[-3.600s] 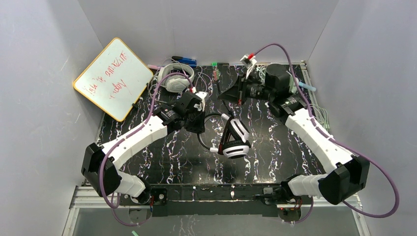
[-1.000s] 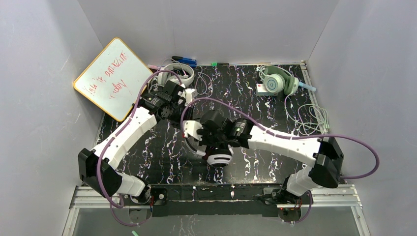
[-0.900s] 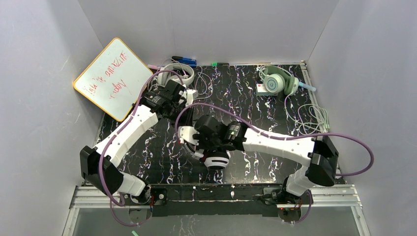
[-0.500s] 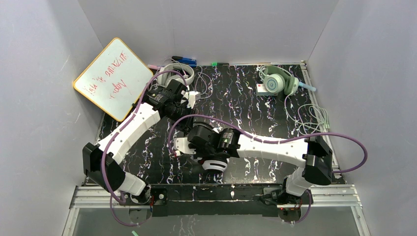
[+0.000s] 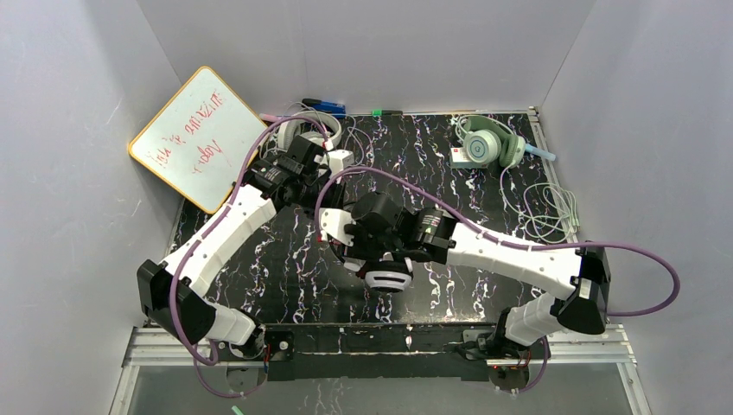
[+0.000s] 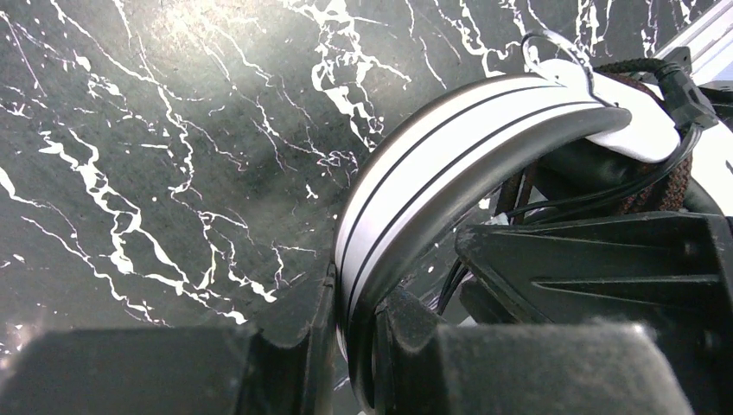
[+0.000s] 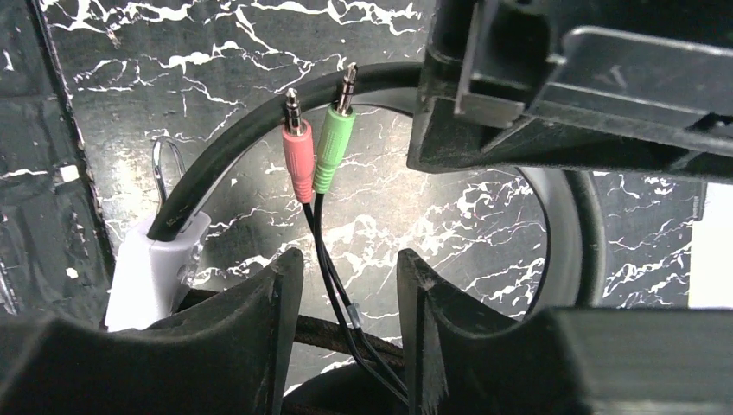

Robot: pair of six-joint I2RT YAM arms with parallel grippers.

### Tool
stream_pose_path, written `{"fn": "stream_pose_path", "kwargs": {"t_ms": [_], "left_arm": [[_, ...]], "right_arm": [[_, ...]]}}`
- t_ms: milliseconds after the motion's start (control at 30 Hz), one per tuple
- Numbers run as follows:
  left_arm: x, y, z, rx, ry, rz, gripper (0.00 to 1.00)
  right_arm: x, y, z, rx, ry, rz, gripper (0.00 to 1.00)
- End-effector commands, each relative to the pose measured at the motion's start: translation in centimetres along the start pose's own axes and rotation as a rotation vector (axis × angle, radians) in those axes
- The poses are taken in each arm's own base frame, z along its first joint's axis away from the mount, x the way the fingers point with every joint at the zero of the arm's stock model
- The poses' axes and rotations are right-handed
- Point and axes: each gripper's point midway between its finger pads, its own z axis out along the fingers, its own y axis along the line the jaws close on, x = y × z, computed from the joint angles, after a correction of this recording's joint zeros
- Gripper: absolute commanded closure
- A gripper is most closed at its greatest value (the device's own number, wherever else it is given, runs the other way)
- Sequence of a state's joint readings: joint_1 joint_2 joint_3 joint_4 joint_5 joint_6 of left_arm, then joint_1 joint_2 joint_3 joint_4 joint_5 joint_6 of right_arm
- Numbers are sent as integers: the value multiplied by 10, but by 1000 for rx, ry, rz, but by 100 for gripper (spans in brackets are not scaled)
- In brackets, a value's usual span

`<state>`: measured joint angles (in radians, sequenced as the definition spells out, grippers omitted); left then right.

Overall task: Wrap the headphones
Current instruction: Wrap the headphones cable around the headphones, then place the headphones at the center of the board.

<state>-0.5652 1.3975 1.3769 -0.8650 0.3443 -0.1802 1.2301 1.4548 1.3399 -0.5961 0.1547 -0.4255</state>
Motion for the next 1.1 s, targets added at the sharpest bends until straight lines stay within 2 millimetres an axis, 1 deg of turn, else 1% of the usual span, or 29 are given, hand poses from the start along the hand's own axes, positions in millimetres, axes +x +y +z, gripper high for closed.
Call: {"fn": "stream_pose_path", "kwargs": {"t_ms": [0, 167, 300, 367, 467, 600, 667, 767, 833, 900, 1067], "left_arm": [[-45, -28, -32, 121, -217, -12, 100], [-44, -28, -31, 121, -219, -20, 100], [-42, -28, -29, 128, -211, -25, 100], [-43, -30, -29, 135, -211, -25, 100], [-44, -33, -31, 147, -213, -22, 100], [-45, -36, -35, 156, -223, -22, 100], [-47, -37, -37, 156, -231, -22, 100], [-48, -38, -40, 158, -238, -19, 100], [-49, -39, -41, 159, -241, -17, 100], [-50, -39, -43, 158, -244, -15, 100], [-51, -39, -44, 155, -245, -20, 100]], "right_arm": [[3, 25, -5, -133, 6, 91, 46], [-9, 7, -10, -97, -59, 158, 44], [-21, 9, -14, -127, -136, 154, 44], [-23, 10, -11, -132, -145, 141, 44], [-24, 10, -5, -141, -142, 121, 47], [-20, 9, 6, -142, -108, 105, 55], [-14, 10, 11, -140, -85, 99, 60], [-3, 10, 19, -124, -44, 97, 62], [6, 10, 24, -121, -14, 100, 67], [18, 6, 29, -93, 36, 111, 74], [57, 1, 41, -38, 196, 145, 85]]}}
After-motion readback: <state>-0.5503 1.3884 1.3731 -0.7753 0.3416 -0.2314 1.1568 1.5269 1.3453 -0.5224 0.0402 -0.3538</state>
